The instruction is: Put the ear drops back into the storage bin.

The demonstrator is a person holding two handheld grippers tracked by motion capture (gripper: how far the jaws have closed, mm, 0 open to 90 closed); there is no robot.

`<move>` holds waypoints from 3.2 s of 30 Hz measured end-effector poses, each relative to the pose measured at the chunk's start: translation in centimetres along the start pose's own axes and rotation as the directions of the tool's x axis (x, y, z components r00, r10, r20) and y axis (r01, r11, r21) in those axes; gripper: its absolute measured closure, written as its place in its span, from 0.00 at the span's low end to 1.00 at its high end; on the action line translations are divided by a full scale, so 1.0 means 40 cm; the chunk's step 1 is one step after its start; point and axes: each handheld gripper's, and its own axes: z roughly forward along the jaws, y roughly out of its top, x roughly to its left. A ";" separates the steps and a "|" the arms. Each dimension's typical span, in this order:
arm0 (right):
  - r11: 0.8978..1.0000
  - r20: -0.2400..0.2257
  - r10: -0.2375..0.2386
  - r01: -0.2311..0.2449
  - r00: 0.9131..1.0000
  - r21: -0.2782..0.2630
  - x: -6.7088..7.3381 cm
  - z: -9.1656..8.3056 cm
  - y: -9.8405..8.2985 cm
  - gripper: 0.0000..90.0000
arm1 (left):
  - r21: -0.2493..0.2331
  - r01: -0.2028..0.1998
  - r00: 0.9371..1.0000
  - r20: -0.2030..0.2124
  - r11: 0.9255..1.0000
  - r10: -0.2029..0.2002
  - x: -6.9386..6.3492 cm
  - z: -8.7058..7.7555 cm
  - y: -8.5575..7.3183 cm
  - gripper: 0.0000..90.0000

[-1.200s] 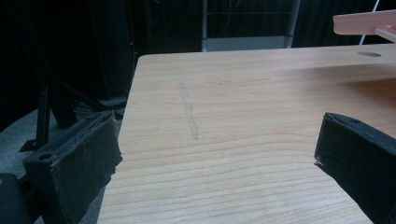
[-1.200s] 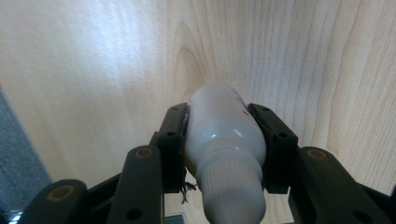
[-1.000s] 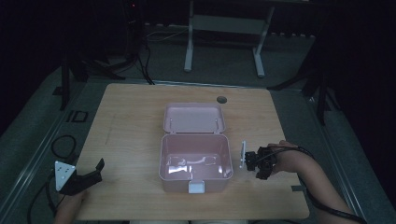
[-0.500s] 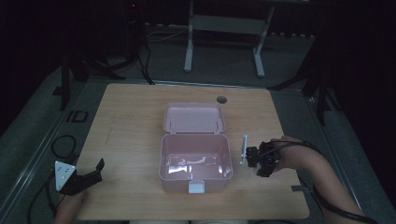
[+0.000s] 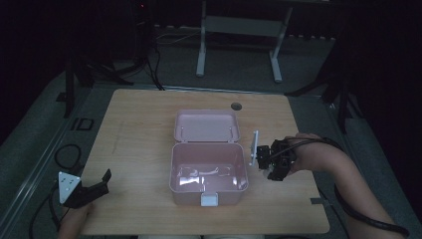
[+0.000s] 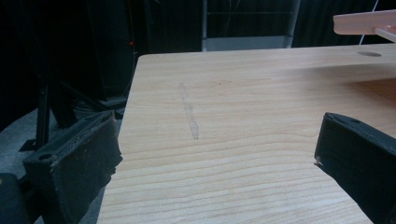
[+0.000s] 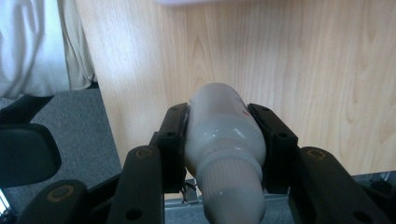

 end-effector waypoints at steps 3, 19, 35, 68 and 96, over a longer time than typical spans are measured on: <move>1.000 0.011 -0.011 0.012 1.000 -0.010 0.001 -0.022 0.019 0.66 | -0.001 0.000 1.000 0.000 1.000 0.000 0.000 0.000 0.000 0.00; 0.994 0.008 -0.077 0.077 0.997 -0.071 0.004 -0.050 0.114 0.66 | -0.001 0.000 1.000 0.003 1.000 0.000 0.000 0.000 0.000 0.00; 0.993 -0.003 -0.087 0.087 0.996 -0.075 -0.024 0.001 0.197 0.66 | -0.001 0.001 1.000 0.007 1.000 -0.001 0.001 0.000 0.000 0.00; 0.998 -0.080 -0.060 0.059 0.995 -0.012 -0.064 0.235 0.292 0.66 | 0.003 0.001 1.000 0.008 1.000 -0.001 0.001 0.001 0.000 0.00; 0.994 -0.056 -0.090 0.093 0.994 0.055 -0.070 0.333 0.309 0.66 | 0.000 0.000 1.000 0.010 1.000 0.000 0.001 0.001 0.000 0.00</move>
